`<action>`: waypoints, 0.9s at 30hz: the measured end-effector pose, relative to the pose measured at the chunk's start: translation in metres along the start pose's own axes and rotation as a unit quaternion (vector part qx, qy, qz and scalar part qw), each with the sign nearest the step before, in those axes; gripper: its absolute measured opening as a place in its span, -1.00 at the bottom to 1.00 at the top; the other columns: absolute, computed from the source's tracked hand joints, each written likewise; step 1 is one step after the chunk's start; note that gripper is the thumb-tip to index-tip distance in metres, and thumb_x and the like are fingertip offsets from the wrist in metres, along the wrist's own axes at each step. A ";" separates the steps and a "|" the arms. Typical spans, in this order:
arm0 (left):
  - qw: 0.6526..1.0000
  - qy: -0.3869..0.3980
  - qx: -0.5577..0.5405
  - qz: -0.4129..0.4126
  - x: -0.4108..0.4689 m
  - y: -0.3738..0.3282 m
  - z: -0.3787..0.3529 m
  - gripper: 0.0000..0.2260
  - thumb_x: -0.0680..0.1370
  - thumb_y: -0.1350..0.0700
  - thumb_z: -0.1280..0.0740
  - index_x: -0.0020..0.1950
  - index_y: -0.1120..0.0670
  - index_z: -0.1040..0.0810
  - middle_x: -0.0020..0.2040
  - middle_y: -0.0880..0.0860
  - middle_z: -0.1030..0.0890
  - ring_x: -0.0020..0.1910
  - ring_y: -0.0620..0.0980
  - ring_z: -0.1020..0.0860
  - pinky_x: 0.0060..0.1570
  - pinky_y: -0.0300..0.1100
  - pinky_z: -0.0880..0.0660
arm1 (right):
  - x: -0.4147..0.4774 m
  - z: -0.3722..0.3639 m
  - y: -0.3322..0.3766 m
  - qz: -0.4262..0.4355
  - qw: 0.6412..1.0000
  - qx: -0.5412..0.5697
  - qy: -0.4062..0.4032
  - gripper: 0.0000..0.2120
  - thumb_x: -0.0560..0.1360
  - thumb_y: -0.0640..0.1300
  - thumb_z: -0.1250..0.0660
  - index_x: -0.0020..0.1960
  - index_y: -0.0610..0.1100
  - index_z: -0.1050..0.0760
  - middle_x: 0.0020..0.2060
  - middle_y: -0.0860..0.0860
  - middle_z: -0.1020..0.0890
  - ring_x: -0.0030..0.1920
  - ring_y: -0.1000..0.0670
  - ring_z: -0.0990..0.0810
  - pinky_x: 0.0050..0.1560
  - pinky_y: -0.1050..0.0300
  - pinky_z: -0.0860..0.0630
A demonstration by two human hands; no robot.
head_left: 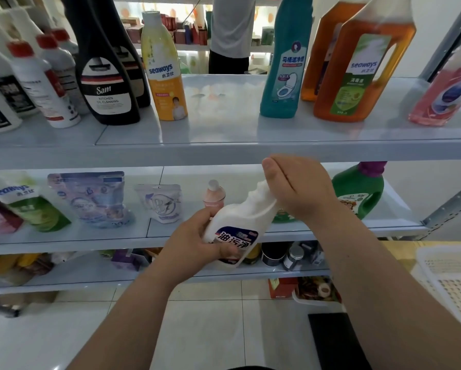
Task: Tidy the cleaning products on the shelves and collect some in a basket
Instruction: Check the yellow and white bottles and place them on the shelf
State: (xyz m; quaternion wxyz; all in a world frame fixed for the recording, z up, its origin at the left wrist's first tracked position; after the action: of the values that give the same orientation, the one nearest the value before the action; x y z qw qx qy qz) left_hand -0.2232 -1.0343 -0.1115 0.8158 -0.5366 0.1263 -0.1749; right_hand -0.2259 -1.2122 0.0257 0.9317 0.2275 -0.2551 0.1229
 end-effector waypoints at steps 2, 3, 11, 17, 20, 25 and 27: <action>0.999 0.021 -0.045 0.000 0.001 0.001 -0.006 -0.47 0.27 -0.16 -0.63 0.14 -0.44 -0.50 0.03 -0.21 -0.70 -0.03 -0.19 -0.68 -0.13 -0.38 -0.56 | 0.002 0.003 0.002 0.016 0.997 0.065 -0.031 -0.61 0.63 0.09 0.02 -0.35 0.06 -0.26 -0.50 0.11 -0.30 -0.46 0.12 -0.30 -0.40 0.23 -0.11; 0.998 0.025 -0.062 -0.001 0.002 0.001 -0.008 -0.49 0.31 -0.13 -0.64 0.14 -0.44 -0.51 0.05 -0.20 -0.70 -0.01 -0.18 -0.68 -0.12 -0.37 -0.58 | 0.003 0.001 0.000 0.010 0.994 0.096 -0.040 -0.55 0.63 0.11 0.01 -0.34 -0.06 -0.35 -0.48 0.07 -0.36 -0.44 0.07 -0.33 -0.40 0.19 -0.16; 0.982 -0.059 -0.180 -0.011 0.014 -0.003 0.002 -0.64 0.44 -0.35 -0.36 0.24 -0.40 -0.52 0.15 -0.15 -0.69 0.11 -0.13 -0.68 -0.02 -0.22 -0.64 | -0.008 -0.050 -0.011 -0.128 0.923 0.361 0.050 -0.66 0.56 0.26 -0.25 0.30 0.22 -0.40 0.05 0.28 -0.65 0.04 0.21 -0.64 -0.04 0.29 -0.59; 0.951 -0.100 -0.292 0.003 0.045 -0.024 0.028 -0.64 0.42 -0.07 -0.29 0.19 -0.20 -0.65 0.13 0.08 -0.71 0.11 0.16 -0.69 -0.02 0.22 -0.66 | -0.009 -0.064 -0.004 -0.139 0.912 0.379 0.072 -0.41 0.57 0.03 -0.45 0.46 0.35 -0.24 0.15 0.35 -0.62 0.15 0.29 -0.60 -0.08 0.39 -0.59; 0.965 -0.118 -0.235 -0.006 0.063 -0.042 0.045 -0.64 0.49 0.06 -0.21 0.17 -0.26 -0.63 0.14 0.04 -0.70 0.13 0.18 -0.67 0.05 0.32 -0.63 | 0.013 -0.055 -0.008 -0.153 0.914 0.369 0.064 -0.31 0.43 0.12 -0.56 0.37 0.45 -0.23 0.20 0.29 -0.64 0.15 0.24 -0.64 0.03 0.21 -0.67; 0.986 -0.109 -0.060 -0.114 0.083 -0.101 0.081 -0.64 0.58 -0.07 -0.12 0.26 -0.43 -0.50 0.17 -0.24 -0.65 0.15 -0.18 -0.61 0.11 -0.03 -0.58 | 0.062 -0.031 -0.022 -0.158 0.910 0.384 -0.009 -0.22 0.38 -0.03 -0.64 0.09 0.68 -0.22 0.12 0.29 -0.68 0.10 0.25 -0.67 -0.10 0.31 -0.64; 0.983 -0.129 0.030 -0.127 0.094 -0.106 0.100 -0.64 0.58 -0.13 -0.07 0.31 -0.40 -0.45 0.17 -0.25 -0.62 0.20 -0.18 -0.57 0.12 -0.08 -0.51 | 0.082 -0.022 -0.028 -0.154 0.918 0.365 -0.033 -0.19 0.40 -0.07 -0.63 0.06 0.72 -0.20 0.05 0.39 -0.65 0.04 0.33 -0.65 -0.24 0.44 -0.55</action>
State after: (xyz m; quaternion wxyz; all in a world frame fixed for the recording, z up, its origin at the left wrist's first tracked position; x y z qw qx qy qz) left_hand -0.1145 -1.0295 0.0229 0.8123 -0.5412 -0.0541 -0.2104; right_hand -0.1382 -1.2169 0.0425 0.7828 0.5917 -0.1846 0.0551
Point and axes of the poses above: each hand's wrist, its own x-axis towards the middle knuckle, its own z-axis out of the back of the hand, y = z × x, the point moved 10 cm from there along x, towards the middle knuckle
